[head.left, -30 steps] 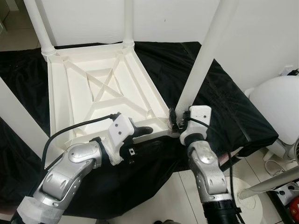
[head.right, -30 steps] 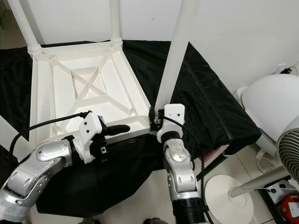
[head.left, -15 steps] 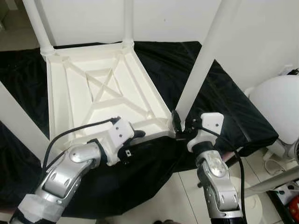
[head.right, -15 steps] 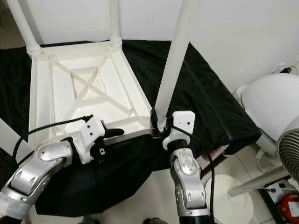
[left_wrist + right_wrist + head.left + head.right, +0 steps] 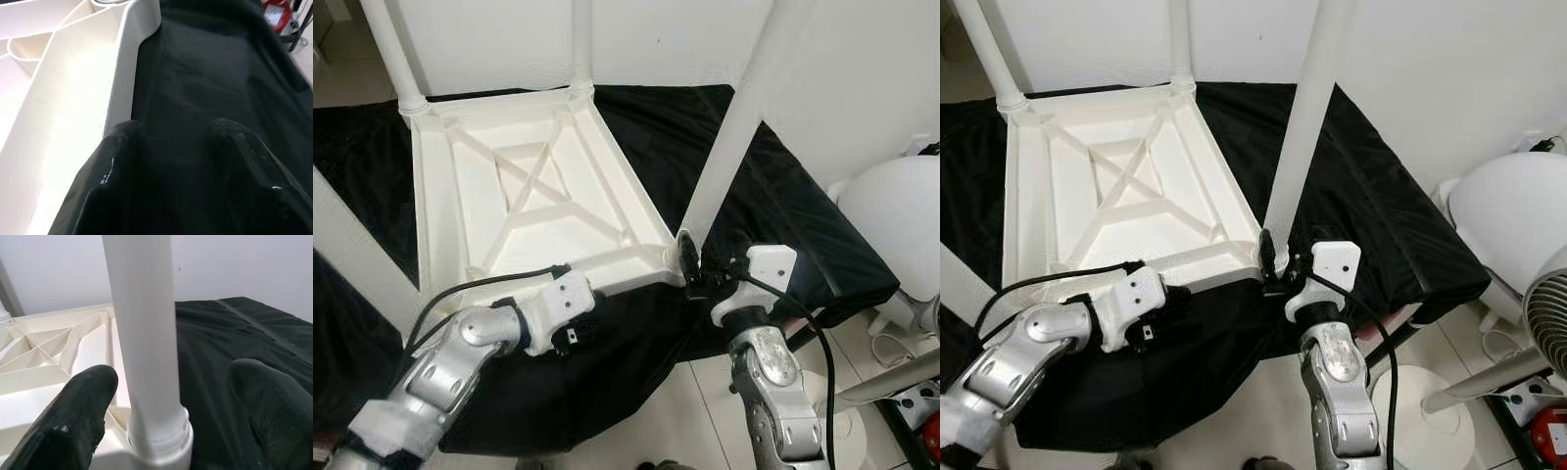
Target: Building children table
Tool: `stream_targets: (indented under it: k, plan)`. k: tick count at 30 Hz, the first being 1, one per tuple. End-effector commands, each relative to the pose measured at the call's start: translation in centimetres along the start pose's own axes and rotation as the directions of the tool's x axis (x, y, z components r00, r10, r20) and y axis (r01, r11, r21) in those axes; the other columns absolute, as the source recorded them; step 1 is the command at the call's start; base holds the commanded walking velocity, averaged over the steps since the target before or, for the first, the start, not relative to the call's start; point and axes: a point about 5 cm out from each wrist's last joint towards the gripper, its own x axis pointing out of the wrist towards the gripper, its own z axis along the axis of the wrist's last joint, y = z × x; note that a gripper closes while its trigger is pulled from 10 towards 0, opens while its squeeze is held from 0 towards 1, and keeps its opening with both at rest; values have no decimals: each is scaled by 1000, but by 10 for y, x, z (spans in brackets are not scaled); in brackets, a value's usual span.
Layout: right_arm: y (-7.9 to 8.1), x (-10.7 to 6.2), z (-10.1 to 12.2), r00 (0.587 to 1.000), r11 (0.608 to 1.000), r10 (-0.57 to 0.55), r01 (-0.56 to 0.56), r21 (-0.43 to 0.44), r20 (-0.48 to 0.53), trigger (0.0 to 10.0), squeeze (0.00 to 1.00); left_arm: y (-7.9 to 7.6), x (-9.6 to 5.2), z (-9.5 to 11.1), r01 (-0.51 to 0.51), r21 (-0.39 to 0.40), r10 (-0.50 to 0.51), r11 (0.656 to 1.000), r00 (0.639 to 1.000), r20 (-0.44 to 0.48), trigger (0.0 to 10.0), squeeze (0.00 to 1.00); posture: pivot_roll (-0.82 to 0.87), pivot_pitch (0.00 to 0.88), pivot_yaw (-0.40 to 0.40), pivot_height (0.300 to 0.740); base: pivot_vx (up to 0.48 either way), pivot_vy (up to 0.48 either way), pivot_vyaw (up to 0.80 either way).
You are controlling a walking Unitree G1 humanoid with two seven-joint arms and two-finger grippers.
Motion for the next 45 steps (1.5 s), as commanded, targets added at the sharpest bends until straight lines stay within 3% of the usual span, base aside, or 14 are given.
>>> stream_targets:
  k: [1, 5, 11, 23, 30, 31, 33, 36, 38, 42, 45]
  plan:
    - [-2, -2, 1, 1000, 1000, -14, 14, 8, 7, 10000, 0, 18, -4, -17, -159, -6, 157, 987, 982, -101, 10000, 0, 10, 135, -27, 740, 0, 0, 0]
    - [0, -1, 2, 1000, 1000, -9, 9, 16, 13, 10000, 0, 33, -6, -23, -226, 2, 224, 974, 964, -147, 10000, 0, 8, 134, -22, 740, 0, 0, 0]
    - [7, 0, 2, 999, 998, 53, -53, 37, 8, 10000, 0, 46, -17, -29, -234, 37, 237, 972, 955, -180, 10000, 0, 7, 130, -16, 740, 0, 0, 0]
    - [17, -2, -5, 987, 987, 156, -155, 37, -27, 10000, 0, 49, -49, -46, -95, 108, 120, 990, 959, -256, 10000, 0, 17, 129, -21, 740, 0, 0, 0]
    - [18, -1, -6, 984, 984, 175, -174, 26, -33, 10000, 0, 56, -70, -48, -58, 106, 87, 993, 952, -292, 10000, 0, 23, 128, -27, 740, 0, 0, 0]
    - [17, 0, -7, 983, 984, 178, -177, 16, -40, 10000, 0, 57, -70, -36, -55, 84, 73, 995, 973, -219, 10000, 0, 27, 130, -31, 740, 0, 0, 0]
    - [16, 0, -8, 982, 983, 183, -183, 9, -48, 10000, 0, 56, -68, -27, -50, 61, 60, 997, 984, -165, 10000, 0, 27, 129, -32, 740, 0, 0, 0]
    - [16, 0, -8, 982, 983, 183, -183, 9, -48, 10000, 0, 56, -68, -27, -50, 61, 60, 997, 984, -165, 10000, 0, 27, 129, -32, 740, 0, 0, 0]
    - [15, 0, -10, 977, 980, 201, -201, 1, -67, 10000, 0, 46, -60, -7, -18, 10, 18, 1000, 999, -38, 10000, 0, 24, 130, -35, 740, 0, 0, 0]
    - [11, -1, -12, 967, 970, 239, -241, -9, -89, 10000, 0, 39, -52, 27, -9, -104, 27, 995, 985, 172, 10000, 0, 21, 127, -39, 740, 0, 0, 0]
    - [7, -1, -13, 963, 966, 251, -256, -37, -98, 10000, 0, 37, -49, 37, -3, -147, 38, 989, 972, 234, 10000, 0, 21, 126, -42, 740, 0, 0, 0]
